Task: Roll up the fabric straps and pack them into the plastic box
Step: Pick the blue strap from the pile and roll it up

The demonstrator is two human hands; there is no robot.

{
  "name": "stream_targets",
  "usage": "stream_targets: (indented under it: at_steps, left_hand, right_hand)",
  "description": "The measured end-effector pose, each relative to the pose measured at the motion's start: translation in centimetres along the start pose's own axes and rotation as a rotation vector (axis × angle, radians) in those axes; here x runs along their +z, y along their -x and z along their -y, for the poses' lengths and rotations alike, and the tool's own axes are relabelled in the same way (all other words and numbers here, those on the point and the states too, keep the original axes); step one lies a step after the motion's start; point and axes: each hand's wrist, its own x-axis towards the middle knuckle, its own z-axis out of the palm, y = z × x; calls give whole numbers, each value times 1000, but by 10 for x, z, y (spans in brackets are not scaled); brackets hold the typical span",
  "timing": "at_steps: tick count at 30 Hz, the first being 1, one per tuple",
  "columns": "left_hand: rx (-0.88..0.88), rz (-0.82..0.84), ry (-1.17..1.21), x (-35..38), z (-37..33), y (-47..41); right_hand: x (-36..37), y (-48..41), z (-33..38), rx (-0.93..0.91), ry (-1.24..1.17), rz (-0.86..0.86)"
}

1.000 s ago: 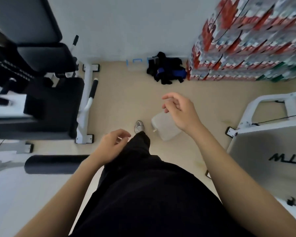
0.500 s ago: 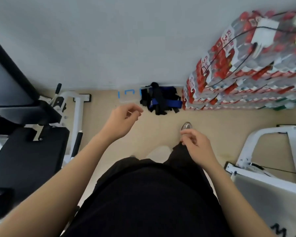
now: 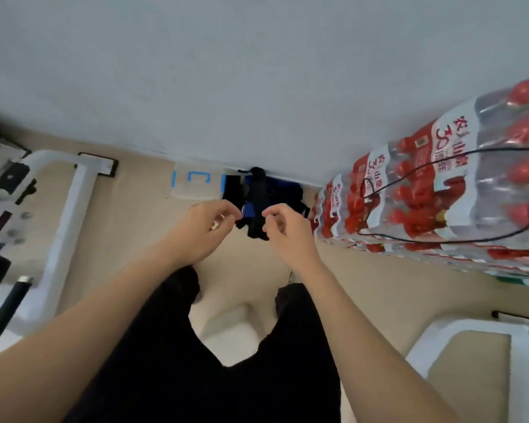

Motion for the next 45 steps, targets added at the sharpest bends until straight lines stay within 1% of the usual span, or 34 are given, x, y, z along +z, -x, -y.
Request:
stream_targets:
  at_steps: [4,7,9,10,12,14,16,17,19,21,24,26,29,32,37,39,41,43,45]
  left_hand:
    - [32,-14,78,48,81,-99]
    - [65,-42,111,89,147,-160]
    - [59,-70,123,112,187,-190]
    - [57,-80,113,123,203,-205]
    - [70,-59,15,139,229,-234]
    - [101,-6,-184,150,246,-259]
    - [115,27,-337,156,258,-273]
    - [114,43,-398,159,261,-276]
    - [103,78,-523,167,263,-273]
    - [110,77,-597,175,263,-258]
    - [137,53,-591,178,262,-221]
    - [131,41,-601,179,265,-194]
    - [106,3,-555,174,272,-167]
    - [91,-34,-520,176,281,-152]
    - [148,-111,-456,204,305,-150]
    - [160,-69,-453,215,316,-160]
    - [135,1,-458,221,324,-178]
    - [85,45,-453,226,328,-201]
    - [34,44,-445,235,333,-228]
  right_hand:
    - [51,-101,-75,-70,58,14]
    - [93,-152,-145,-70,99,1]
    - [118,-179,-179,-69,158,35]
    - [127,-194,-188,-75,224,78]
    - [135,-225,-193,-80,404,207]
    - [136,-249,-190,-70,573,312]
    - [134,-260,-185,-58,815,387]
    - [133,-260,-183,-47,935,388]
    - [135,-252,-179,-36,1055,332]
    - [142,-237,-174,-100,1084,227]
    - [150,-198,-169,-191,1037,121]
    - [152,-168,-173,-190,1027,107]
    - [154,-130,-181,-179,976,98]
    - [151,-110,-188,-208,906,69]
    - [136,-117,-193,-142,979,141]
    - [138,-127,-203,-135,1007,118]
    - [146,-135,-223,-120,1015,91]
    - [155,-144,-252,-75,986,138]
    - [157,-157,-282,-9,973,206]
